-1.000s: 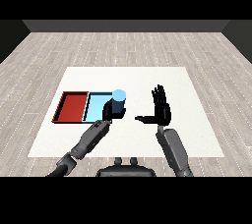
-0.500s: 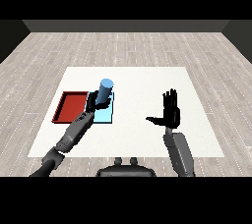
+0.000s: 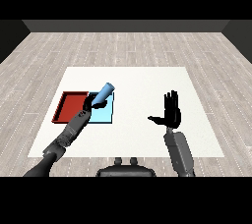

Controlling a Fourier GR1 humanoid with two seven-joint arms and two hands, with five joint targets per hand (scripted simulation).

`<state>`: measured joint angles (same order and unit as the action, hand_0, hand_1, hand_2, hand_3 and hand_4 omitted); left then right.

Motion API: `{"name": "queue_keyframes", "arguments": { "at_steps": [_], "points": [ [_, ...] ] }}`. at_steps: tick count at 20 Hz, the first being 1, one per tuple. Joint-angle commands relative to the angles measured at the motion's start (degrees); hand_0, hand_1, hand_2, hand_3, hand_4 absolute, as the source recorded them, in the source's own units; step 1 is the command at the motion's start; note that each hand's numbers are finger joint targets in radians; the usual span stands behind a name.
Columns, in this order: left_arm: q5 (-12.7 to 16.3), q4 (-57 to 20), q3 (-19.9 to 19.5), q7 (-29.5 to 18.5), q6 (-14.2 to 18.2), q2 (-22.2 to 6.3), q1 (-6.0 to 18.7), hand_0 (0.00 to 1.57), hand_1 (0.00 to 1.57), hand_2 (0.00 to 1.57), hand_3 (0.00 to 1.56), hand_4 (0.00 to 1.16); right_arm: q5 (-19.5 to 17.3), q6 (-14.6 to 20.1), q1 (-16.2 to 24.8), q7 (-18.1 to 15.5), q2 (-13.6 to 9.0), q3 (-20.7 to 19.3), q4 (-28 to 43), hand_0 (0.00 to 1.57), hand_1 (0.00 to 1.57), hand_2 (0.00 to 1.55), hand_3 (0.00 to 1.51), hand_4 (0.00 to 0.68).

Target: Pick the blue can and put it in the blue box

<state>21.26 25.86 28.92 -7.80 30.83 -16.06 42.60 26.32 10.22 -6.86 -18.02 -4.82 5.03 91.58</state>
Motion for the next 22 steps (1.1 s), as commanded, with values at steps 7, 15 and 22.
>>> {"name": "queue_keyframes", "arguments": {
  "at_steps": [7, 15, 22],
  "points": [
    [-1.48, -21.56, -2.25, 6.84, 0.77, 7.85, 3.97, 1.32, 1.32, 1.15, 0.20, 0.75, 0.39, -2.24, 0.63, -3.39, 0.74, -2.01, -5.91, 0.00, 0.00, 0.00, 0.00, 0.000],
    [-1.45, -25.25, -4.92, 7.40, -3.83, 7.82, 5.85, 0.00, 0.00, 0.00, 0.00, 0.00, 0.40, -4.36, -2.38, -4.61, -0.27, -4.23, -10.18, 0.00, 0.00, 0.00, 0.00, 0.000],
    [-2.80, -25.69, -5.83, 6.93, -2.64, 4.65, 8.61, 0.00, 0.00, 0.00, 0.00, 0.00, 2.16, -5.21, -0.87, -2.10, -1.40, -5.75, -6.50, 0.00, 0.00, 0.00, 0.00, 0.000]
  ]
}}
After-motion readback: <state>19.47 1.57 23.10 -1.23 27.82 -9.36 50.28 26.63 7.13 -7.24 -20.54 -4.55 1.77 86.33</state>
